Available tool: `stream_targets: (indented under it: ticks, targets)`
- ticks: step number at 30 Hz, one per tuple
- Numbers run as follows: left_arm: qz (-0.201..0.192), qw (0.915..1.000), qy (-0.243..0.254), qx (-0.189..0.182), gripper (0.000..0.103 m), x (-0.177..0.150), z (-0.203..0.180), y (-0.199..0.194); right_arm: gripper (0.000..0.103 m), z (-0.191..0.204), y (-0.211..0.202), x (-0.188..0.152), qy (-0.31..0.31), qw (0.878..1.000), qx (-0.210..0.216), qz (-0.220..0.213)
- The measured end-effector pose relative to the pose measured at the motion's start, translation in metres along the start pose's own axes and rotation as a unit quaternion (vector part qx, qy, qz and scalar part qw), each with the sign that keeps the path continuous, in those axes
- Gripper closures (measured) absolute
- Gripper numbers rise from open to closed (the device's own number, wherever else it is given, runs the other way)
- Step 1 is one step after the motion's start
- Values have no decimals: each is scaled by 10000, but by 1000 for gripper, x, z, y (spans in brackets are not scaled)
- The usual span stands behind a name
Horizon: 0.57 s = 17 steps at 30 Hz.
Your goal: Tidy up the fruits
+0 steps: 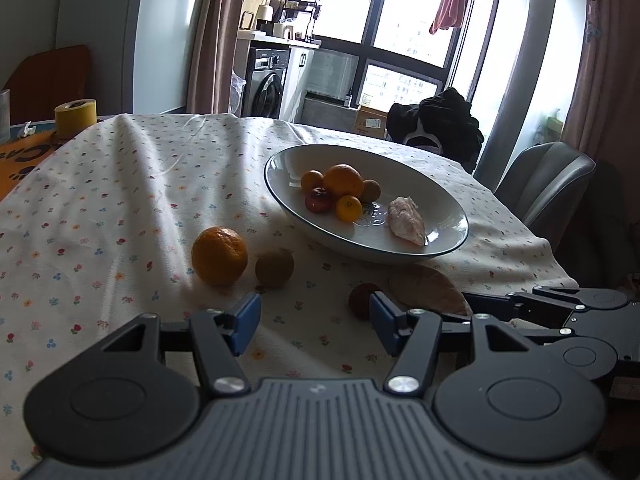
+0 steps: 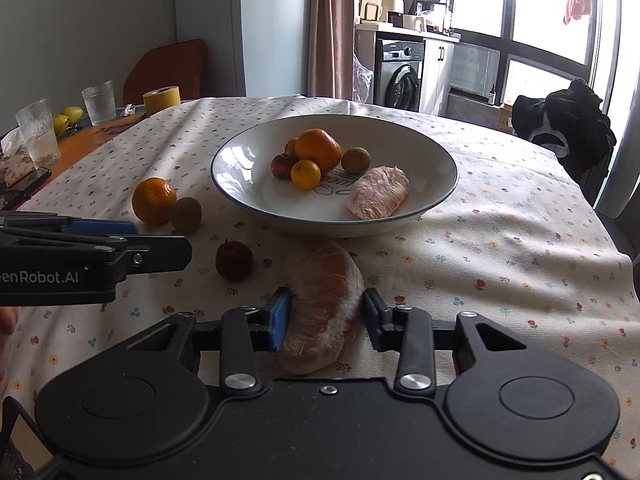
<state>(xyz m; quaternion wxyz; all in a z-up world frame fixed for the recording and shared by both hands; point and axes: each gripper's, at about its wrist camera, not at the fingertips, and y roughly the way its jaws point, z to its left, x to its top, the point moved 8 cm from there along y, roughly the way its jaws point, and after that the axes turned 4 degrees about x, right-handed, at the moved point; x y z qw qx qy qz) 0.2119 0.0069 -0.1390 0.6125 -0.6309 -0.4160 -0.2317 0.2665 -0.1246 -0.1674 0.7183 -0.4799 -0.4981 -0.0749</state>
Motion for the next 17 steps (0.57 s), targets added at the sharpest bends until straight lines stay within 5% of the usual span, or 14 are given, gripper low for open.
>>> stream_targets:
  ticks: [17]
  targets:
    - [75, 9997, 165, -164, 44, 0, -24, 15, 67, -26, -18, -4, 366, 9993, -30, -119]
